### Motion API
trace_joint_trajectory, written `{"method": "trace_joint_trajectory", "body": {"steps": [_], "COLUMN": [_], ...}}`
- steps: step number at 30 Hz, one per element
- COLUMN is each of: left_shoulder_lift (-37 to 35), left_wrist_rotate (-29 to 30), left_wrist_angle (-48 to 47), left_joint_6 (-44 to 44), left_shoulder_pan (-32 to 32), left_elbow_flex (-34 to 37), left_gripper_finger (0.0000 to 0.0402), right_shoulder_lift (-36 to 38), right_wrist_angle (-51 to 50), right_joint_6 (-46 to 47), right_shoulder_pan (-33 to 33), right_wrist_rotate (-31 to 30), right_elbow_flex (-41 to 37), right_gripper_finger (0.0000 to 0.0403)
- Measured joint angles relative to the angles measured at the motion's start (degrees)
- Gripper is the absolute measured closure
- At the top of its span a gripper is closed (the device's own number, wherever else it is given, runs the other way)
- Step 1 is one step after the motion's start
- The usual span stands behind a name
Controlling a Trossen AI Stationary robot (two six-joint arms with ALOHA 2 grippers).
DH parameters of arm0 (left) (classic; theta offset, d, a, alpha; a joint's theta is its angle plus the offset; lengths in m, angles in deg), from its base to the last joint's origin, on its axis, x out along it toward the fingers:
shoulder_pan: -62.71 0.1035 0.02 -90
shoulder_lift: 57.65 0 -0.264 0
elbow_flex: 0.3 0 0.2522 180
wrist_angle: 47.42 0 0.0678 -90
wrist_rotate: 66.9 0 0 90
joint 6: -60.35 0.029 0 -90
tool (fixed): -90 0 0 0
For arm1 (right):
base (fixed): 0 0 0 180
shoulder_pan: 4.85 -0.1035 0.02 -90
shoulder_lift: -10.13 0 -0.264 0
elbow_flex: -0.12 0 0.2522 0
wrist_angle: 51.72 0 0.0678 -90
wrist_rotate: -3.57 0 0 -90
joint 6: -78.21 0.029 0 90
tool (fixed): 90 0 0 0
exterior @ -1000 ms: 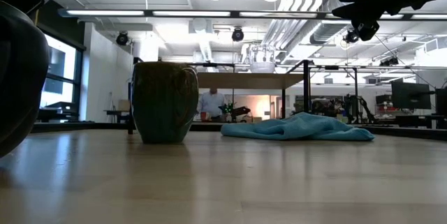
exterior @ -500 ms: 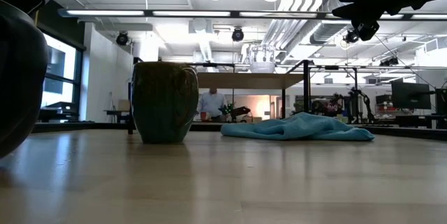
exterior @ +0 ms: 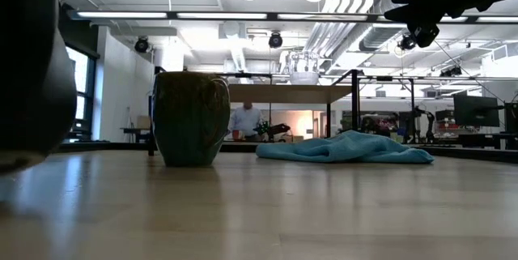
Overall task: Stack small to large cups/mugs on shelf
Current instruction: Put the black mug on the shelf
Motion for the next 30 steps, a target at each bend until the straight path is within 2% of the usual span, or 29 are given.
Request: {"method": "trace_joint_trajectory", "body": {"steps": [15,19,25,30], "left_shoulder_lift": [-0.09,-0.16,-0.07,-0.09], "left_wrist_rotate": [0.67,0.6,3.24,3.37], "left_wrist_angle": [-7.04,-8.57,-17.24,-24.63], "left_joint_6": [8.95,14.18,23.6,35.55], "left_shoulder_pan": [1.01,3.56,8.43,12.6], "left_elbow_flex": [-0.05,-0.77,-6.35,-10.78], "left_gripper_finger": [0.04,0.04,0.0401,0.0401], "right_shoulder_lift": [-0.02,0.0,0.0,-0.02], "right_wrist_angle": [0.19,0.98,0.97,0.96], "right_joint_6": [0.68,0.7,1.97,2.19], "right_shoulder_pan": [0.02,0.02,0.02,0.02], "right_wrist_rotate": [-1.71,-1.73,-1.75,-1.75], "right_elbow_flex": [0.0,0.0,0.0,0.0], "right_gripper_finger": [0.0275,0.0275,0.0275,0.0275]}}
